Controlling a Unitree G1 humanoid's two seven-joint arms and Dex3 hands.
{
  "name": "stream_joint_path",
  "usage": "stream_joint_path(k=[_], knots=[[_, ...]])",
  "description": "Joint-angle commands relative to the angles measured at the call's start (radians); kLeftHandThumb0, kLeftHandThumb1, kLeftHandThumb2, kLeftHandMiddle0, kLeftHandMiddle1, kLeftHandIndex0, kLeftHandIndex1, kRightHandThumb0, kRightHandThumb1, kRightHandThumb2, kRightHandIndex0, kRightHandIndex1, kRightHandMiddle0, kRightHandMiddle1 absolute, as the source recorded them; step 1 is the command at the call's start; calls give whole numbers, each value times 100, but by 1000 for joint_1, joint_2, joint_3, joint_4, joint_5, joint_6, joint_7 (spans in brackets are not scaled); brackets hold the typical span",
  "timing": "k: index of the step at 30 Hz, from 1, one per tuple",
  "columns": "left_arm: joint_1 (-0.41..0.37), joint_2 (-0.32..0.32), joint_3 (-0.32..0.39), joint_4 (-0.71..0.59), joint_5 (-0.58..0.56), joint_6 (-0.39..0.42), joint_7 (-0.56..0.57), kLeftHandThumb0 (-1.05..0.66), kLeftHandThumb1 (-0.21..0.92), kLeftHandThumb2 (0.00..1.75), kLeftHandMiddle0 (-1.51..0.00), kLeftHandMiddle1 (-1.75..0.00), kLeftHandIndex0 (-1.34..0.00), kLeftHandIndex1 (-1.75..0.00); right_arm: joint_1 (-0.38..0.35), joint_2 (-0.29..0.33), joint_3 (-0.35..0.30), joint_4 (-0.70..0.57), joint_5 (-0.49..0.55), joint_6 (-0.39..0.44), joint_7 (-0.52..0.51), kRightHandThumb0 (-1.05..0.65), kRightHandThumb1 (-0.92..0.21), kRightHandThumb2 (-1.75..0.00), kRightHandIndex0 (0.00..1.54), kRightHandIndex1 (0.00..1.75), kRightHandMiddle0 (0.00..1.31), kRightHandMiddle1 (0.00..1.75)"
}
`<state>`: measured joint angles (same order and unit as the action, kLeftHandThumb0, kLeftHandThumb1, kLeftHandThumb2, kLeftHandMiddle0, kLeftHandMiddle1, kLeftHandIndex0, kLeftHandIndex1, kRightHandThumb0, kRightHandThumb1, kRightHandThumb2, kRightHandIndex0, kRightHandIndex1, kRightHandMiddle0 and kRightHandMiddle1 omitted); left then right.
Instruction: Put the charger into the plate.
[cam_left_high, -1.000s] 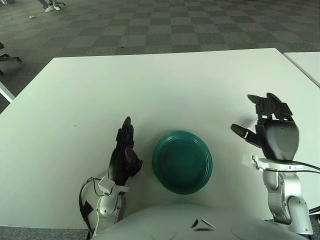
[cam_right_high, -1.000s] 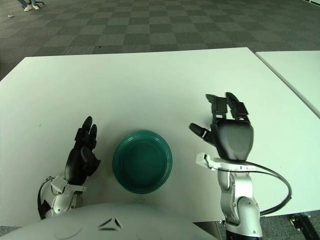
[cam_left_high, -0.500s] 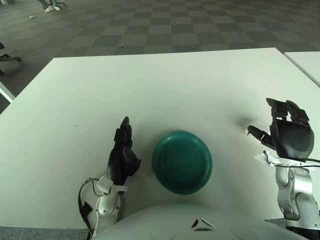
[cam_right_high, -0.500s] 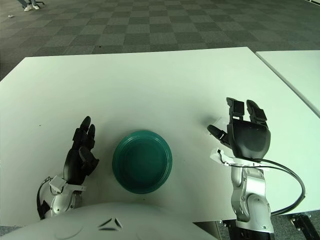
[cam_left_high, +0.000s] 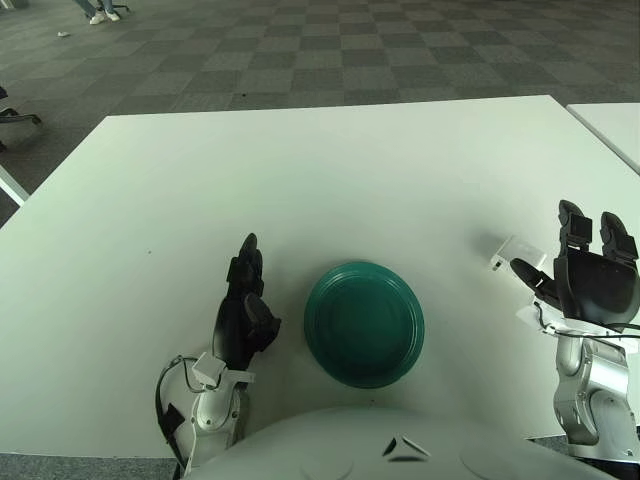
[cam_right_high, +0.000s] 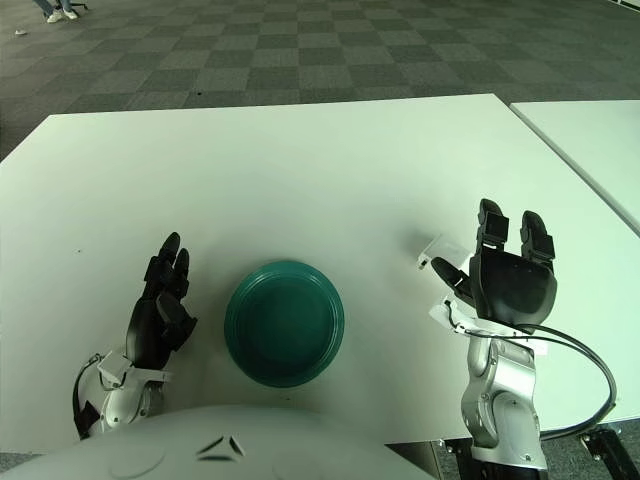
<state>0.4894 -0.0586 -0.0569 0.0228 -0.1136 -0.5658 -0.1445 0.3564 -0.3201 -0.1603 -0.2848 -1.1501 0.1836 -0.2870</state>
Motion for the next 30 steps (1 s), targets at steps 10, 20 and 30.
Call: stream_joint_path(k=[10, 20, 30], knots=[[-12, 20, 32, 88, -11, 28, -6, -105, 92, 109, -1, 0, 0, -27, -38, -44, 25, 52, 51, 66, 100, -99, -92, -71, 12, 0, 0, 21], [-20, 26, 41, 105, -15, 28, -15, -105, 92, 105, 0, 0, 0, -27, -61, -71, 49, 105, 121, 64, 142, -97, -92, -68, 11, 0, 0, 23], [-20, 26, 42, 102, -16, 39, -20, -105, 92, 104, 0, 0, 0, -29, -95, -103, 72, 165, 189, 56, 161, -97, -92, -63, 12, 1, 0, 27]])
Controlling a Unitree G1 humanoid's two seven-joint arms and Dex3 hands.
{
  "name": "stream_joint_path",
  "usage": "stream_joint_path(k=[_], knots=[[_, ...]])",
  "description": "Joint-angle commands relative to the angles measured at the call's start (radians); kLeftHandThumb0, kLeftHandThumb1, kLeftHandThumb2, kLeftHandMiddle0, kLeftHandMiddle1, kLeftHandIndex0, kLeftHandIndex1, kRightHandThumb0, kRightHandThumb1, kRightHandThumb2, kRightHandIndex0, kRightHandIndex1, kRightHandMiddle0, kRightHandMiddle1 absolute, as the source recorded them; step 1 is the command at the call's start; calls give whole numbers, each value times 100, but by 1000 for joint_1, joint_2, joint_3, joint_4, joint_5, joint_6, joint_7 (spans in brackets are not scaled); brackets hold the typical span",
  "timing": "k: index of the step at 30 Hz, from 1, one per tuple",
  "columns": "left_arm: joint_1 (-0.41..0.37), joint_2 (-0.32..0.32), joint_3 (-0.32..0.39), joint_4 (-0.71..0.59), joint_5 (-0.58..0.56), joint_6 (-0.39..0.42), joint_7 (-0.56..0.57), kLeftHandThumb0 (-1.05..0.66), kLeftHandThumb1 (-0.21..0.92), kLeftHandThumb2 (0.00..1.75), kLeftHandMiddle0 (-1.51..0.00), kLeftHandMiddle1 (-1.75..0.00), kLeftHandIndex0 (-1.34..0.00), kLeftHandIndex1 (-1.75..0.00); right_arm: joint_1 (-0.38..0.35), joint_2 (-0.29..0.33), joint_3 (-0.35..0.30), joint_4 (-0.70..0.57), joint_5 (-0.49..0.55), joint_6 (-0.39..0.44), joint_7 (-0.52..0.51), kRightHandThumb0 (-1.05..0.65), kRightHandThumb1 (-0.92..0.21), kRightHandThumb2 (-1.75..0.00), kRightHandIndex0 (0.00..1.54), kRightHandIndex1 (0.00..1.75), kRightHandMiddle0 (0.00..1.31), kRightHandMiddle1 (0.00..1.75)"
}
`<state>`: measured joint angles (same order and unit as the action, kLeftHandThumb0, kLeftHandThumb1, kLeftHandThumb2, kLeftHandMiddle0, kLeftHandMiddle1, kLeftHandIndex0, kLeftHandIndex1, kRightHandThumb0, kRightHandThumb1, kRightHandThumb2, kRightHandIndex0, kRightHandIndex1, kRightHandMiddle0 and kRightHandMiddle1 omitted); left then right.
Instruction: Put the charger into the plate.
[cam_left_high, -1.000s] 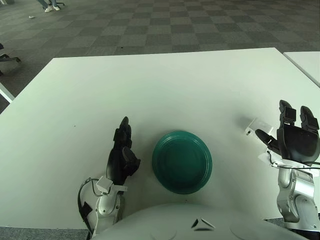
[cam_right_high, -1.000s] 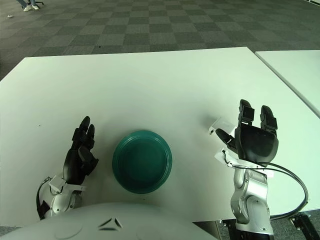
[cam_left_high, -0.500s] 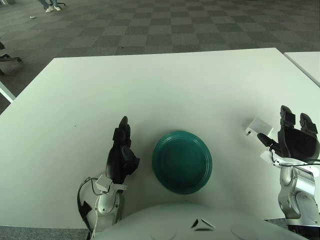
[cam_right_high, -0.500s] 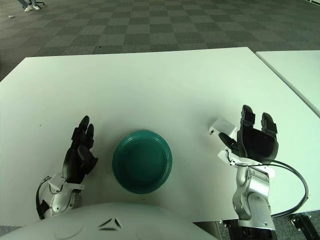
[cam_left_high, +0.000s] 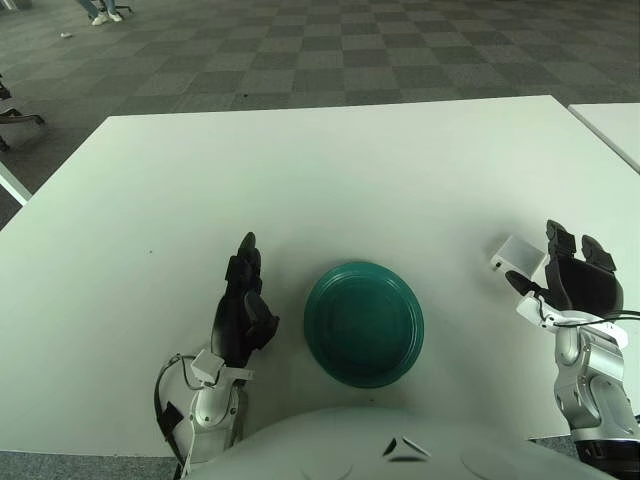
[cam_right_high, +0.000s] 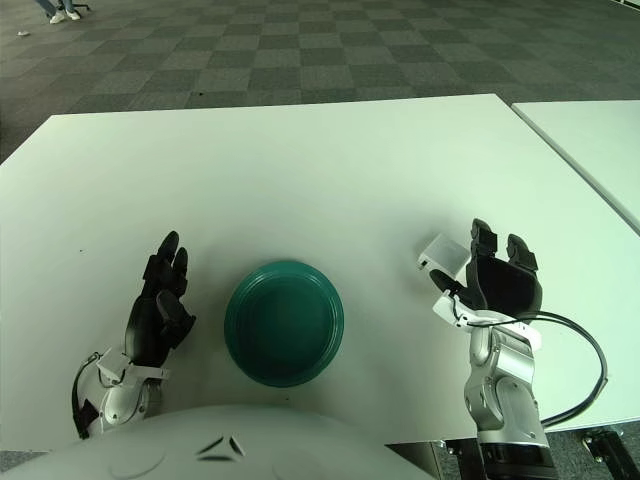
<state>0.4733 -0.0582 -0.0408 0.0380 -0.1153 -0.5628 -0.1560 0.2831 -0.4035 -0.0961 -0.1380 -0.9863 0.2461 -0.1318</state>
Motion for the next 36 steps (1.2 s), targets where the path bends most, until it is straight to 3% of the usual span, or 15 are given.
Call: stream_joint_path(k=[1, 17, 25, 28, 30, 32, 36], knots=[[-4, 26, 25, 86, -13, 36, -9, -105, 92, 104, 0, 0, 0, -29, -23, -22, 11, 21, 29, -6, 8, -97, -92, -62, 12, 1, 0, 27], [-1, 26, 20, 76, -21, 42, -26, -103, 92, 103, 0, 0, 0, -26, -76, -65, 73, 86, 65, 6, 44, -96, -92, -62, 17, 3, 0, 34], [3, 22, 18, 68, -19, 39, -22, -103, 92, 105, 0, 0, 0, -26, -104, -79, 98, 129, 87, 3, 46, -92, -92, -61, 36, 12, 0, 60], [7, 21, 19, 59, -17, 48, -17, -103, 92, 106, 0, 0, 0, -27, -114, -78, 95, 154, 114, -18, 28, -85, -92, -59, 47, 47, 6, 102], [9, 21, 20, 53, -20, 51, -17, -103, 92, 106, 0, 0, 0, -27, -120, -75, 91, 165, 127, -22, 14, -82, -92, -58, 49, 65, 9, 117], [9, 21, 21, 50, -22, 53, -18, -104, 92, 107, 0, 0, 0, -28, -125, -74, 90, 174, 137, -25, 2, -55, -87, -59, 52, 90, 22, 148], [10, 20, 24, 45, -28, 56, -16, -104, 92, 107, -2, -1, 0, -29, -130, -65, 82, 169, 154, -22, -25, -43, -76, -72, 53, 109, 31, 165]])
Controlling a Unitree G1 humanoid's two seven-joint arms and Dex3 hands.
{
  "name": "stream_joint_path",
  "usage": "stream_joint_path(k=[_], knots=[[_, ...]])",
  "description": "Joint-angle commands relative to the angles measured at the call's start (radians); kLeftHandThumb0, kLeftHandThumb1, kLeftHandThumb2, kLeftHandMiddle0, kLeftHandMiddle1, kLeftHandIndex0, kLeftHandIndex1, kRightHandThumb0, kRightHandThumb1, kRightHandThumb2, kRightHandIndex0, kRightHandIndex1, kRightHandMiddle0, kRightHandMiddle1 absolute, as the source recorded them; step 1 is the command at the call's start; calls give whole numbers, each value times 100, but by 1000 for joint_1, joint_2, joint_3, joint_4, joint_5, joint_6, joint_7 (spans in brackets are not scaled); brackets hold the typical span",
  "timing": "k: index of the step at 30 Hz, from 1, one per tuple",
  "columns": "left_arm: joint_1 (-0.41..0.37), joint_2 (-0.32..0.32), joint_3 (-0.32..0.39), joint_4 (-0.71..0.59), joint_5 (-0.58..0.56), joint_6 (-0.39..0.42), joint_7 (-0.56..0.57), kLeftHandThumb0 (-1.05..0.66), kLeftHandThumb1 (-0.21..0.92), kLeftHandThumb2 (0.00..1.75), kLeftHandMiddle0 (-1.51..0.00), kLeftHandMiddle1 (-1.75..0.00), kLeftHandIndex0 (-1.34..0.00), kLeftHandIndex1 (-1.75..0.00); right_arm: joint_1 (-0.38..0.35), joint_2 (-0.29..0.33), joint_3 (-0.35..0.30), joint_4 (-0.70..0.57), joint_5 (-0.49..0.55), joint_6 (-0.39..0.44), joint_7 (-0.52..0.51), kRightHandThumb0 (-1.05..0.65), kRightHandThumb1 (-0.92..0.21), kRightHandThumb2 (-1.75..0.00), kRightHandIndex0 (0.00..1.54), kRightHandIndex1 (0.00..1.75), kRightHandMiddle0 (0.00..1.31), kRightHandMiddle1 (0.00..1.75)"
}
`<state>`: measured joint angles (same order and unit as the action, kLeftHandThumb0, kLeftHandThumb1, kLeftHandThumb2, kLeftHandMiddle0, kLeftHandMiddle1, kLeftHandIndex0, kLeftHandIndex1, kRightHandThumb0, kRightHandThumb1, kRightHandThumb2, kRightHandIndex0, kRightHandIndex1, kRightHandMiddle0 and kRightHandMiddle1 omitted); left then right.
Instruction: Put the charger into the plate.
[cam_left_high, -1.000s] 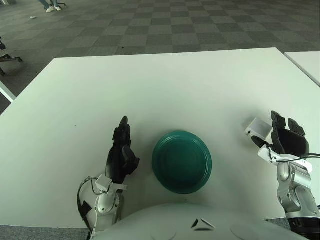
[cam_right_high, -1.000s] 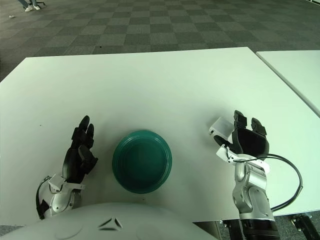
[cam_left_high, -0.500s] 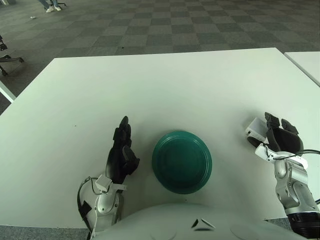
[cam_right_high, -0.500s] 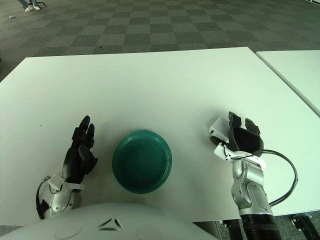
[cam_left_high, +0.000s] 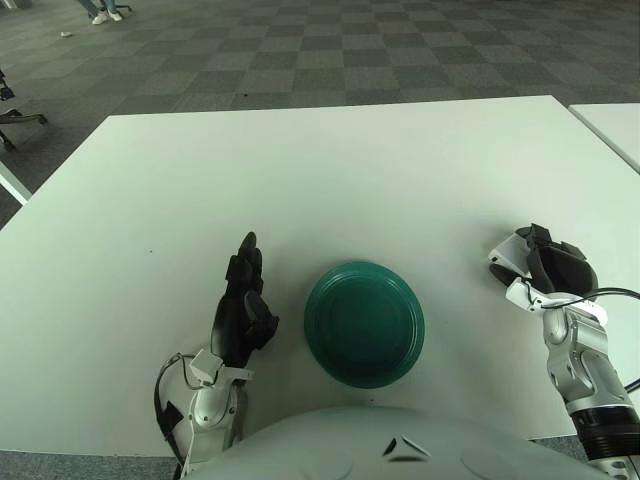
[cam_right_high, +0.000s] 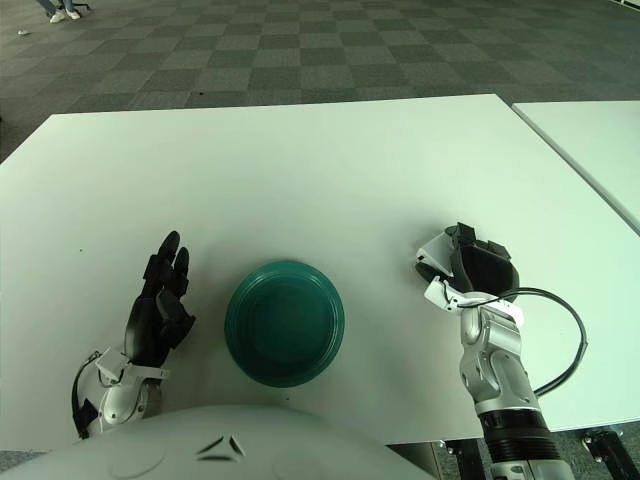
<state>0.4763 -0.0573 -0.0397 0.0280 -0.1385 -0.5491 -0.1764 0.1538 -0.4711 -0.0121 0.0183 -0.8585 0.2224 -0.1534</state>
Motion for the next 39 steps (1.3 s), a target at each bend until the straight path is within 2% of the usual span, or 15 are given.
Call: stream_joint_path(k=[1, 8, 20, 36, 39], knots=[[6, 19, 23, 56, -6, 43, 5, -104, 92, 107, -2, -1, 0, -30, 5, 8, -3, -5, 26, 10, -7, -42, -73, -75, 53, 113, 33, 167], [2, 15, 25, 60, -32, 53, -3, -104, 92, 106, -3, -1, 0, -33, 11, 28, -3, -29, 28, 35, -49, -40, -64, -88, 55, 137, 39, 172], [-1, 14, 28, 57, -40, 59, 3, -105, 92, 105, -2, 0, 0, -33, 14, 37, -4, -46, 46, 37, -78, -41, -59, -93, 63, 171, 45, 169], [2, 3, 34, 47, -51, 79, 3, -105, 92, 105, -3, 0, 0, -35, 23, 38, -24, -83, 101, 6, -99, -42, -55, -92, 76, 175, 52, 162], [5, 1, 33, 42, -56, 88, -1, -105, 92, 105, -3, -1, 0, -36, 50, 29, -39, -211, 102, 19, -57, -42, -55, -92, 76, 175, 52, 162]])
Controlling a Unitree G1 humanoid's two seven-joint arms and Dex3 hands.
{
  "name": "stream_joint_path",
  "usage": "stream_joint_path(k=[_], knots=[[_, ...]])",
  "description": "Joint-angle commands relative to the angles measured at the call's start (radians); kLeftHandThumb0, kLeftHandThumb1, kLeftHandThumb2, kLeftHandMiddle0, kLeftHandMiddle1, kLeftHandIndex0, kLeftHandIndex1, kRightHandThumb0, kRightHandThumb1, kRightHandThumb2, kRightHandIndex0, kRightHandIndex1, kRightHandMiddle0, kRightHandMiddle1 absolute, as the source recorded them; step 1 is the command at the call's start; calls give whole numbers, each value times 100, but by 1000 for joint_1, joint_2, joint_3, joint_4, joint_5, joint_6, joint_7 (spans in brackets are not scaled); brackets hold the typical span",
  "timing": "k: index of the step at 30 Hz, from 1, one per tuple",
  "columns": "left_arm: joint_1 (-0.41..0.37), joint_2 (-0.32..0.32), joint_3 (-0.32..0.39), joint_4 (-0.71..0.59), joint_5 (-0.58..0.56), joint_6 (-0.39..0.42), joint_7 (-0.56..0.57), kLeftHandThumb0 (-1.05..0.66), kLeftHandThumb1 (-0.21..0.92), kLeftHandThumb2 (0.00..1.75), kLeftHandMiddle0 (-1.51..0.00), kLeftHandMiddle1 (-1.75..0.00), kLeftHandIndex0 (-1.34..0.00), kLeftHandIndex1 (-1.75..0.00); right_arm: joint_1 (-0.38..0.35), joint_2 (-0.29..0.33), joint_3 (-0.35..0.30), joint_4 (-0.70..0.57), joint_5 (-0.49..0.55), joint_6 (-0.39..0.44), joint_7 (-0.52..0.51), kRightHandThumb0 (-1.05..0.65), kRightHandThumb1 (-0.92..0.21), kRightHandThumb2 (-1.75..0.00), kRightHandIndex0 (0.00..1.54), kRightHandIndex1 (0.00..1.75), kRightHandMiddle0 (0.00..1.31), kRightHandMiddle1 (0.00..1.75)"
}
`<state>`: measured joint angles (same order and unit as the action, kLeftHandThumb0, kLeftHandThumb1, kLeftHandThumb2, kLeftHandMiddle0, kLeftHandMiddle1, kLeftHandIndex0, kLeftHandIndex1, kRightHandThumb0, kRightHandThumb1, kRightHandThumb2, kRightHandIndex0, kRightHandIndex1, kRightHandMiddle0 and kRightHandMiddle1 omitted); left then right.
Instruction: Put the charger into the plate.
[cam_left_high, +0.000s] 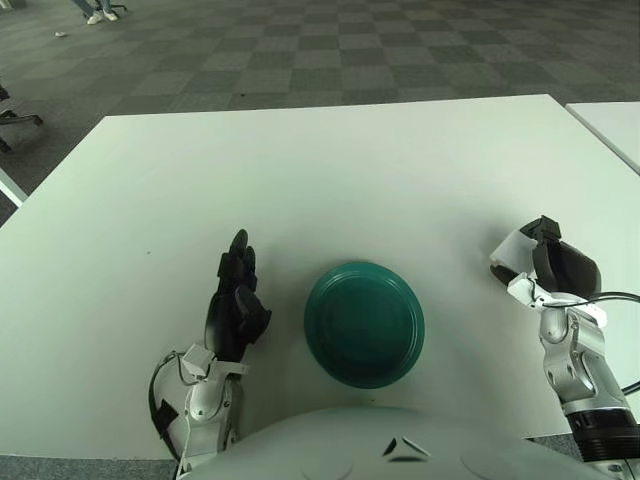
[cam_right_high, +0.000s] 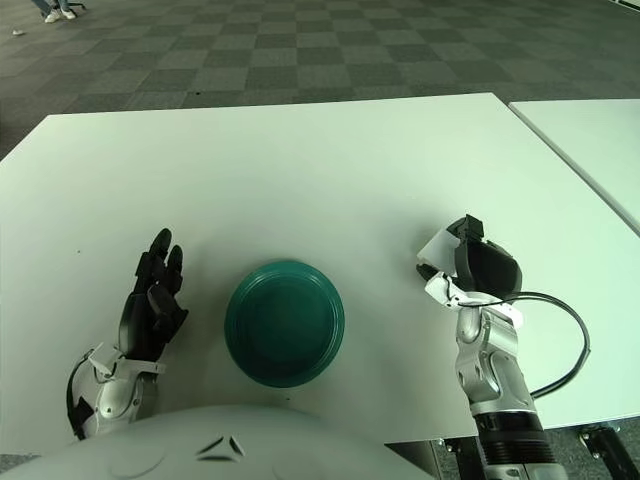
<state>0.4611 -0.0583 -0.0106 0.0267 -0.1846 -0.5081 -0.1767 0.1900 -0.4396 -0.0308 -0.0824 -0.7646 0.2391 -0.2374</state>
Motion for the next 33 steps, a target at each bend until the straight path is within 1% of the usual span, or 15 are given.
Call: stream_joint_path(k=[1, 3, 7, 11, 12, 14, 16, 20, 23, 24, 25, 27, 30, 33], knots=[[21, 2, 4, 41, -11, 49, -1, -105, 92, 105, -3, -1, 0, -38, 21, -5, -24, -150, 5, 9, 42, -42, -55, -93, 75, 175, 52, 162], [19, 1, 4, 41, -11, 52, -1, -105, 92, 105, -3, -1, 0, -39, 29, -4, -25, -198, -3, 15, 60, -41, -55, -93, 74, 175, 51, 163], [19, 0, 5, 38, -10, 59, 1, -104, 92, 105, -4, -1, 0, -41, 44, 2, -22, -249, -12, 6, 69, -41, -55, -93, 71, 175, 50, 164], [1, 2, 14, 61, -16, 60, -4, -104, 92, 105, -5, -1, 0, -46, 58, 35, 35, -365, -66, 2, 78, -41, -56, -95, 64, 174, 48, 167], [-4, 1, 15, 68, -19, 56, -6, -104, 92, 105, -5, -1, 0, -47, 50, 48, 59, -393, -92, 8, 86, -41, -56, -95, 64, 174, 47, 168], [-9, 0, 18, 78, -22, 51, -10, -104, 92, 104, -6, -2, 0, -51, 40, 65, 86, -425, -125, 18, 98, -41, -56, -96, 61, 172, 46, 169], [-14, 0, 21, 86, -27, 46, -15, -105, 92, 104, -7, -2, 0, -52, 33, 79, 102, -438, -147, 22, 106, -41, -56, -97, 59, 171, 46, 170], [-24, -5, 21, 100, -50, 44, -36, -104, 92, 104, -8, -2, 0, -56, 15, 107, 154, -470, -186, -7, 113, -41, -55, -99, 58, 163, 45, 172], [-25, -11, 19, 101, -60, 47, -43, -103, 92, 103, -9, -2, 0, -58, 7, 137, 210, -486, -224, -22, 119, -42, -54, -101, 58, 159, 45, 172], [-24, -14, 17, 101, -59, 46, -42, -103, 92, 103, -10, -2, 0, -58, 0, 154, 246, -485, -248, -26, 124, -42, -54, -101, 58, 159, 45, 172], [-23, -16, 16, 100, -57, 44, -40, -102, 92, 103, -10, -2, 0, -59, -4, 165, 268, -484, -264, -29, 128, -42, -54, -102, 59, 159, 46, 172], [-21, -20, 13, 99, -50, 40, -36, -102, 92, 102, -11, -3, 0, -60, -9, 181, 303, -484, -291, -31, 140, -42, -53, -102, 59, 159, 47, 172], [-17, -25, 9, 95, -35, 34, -28, -101, 92, 102, -12, -3, 0, -61, -7, 193, 344, -487, -313, -44, 166, -42, -52, -103, 60, 160, 48, 171], [-12, -30, 2, 88, -22, 32, -22, -101, 92, 101, -12, -3, 0, -61, 9, 185, 363, -495, -308, -75, 188, -43, -51, -104, 60, 164, 48, 172]])
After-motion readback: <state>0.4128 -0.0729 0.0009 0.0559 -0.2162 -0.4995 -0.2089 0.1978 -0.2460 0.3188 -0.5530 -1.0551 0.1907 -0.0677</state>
